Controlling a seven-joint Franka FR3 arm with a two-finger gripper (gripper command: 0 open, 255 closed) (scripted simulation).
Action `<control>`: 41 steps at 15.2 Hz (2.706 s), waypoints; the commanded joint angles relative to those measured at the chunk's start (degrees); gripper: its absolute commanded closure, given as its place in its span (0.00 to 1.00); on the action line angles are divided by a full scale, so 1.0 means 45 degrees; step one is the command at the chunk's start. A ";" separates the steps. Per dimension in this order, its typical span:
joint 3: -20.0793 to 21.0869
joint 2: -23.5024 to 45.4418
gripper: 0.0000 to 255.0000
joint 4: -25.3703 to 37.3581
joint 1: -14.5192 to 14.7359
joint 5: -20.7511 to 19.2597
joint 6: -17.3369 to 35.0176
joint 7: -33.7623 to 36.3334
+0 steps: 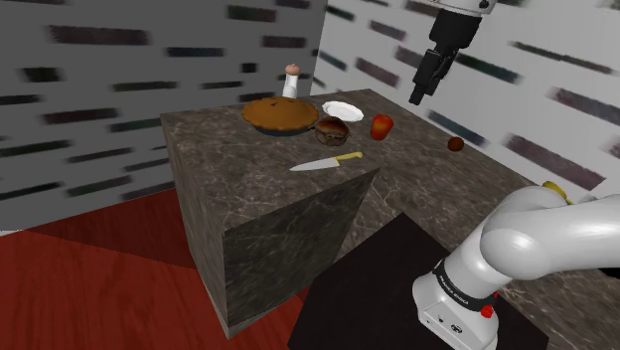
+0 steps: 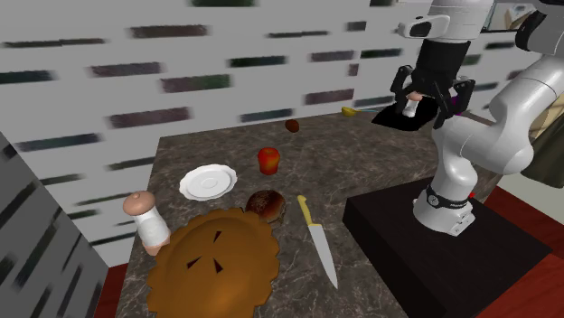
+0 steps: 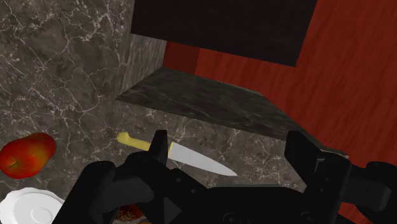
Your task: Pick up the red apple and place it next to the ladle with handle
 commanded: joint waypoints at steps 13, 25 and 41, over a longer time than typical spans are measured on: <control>-0.1736 0.4378 0.00 0.1022 -0.0944 -0.1003 0.2836 -0.1264; -0.3181 0.9630 0.00 0.4113 -0.1797 -0.0826 0.4498 -0.2595; -0.3863 1.7352 0.00 1.1729 -0.3881 0.0676 0.3835 -0.4083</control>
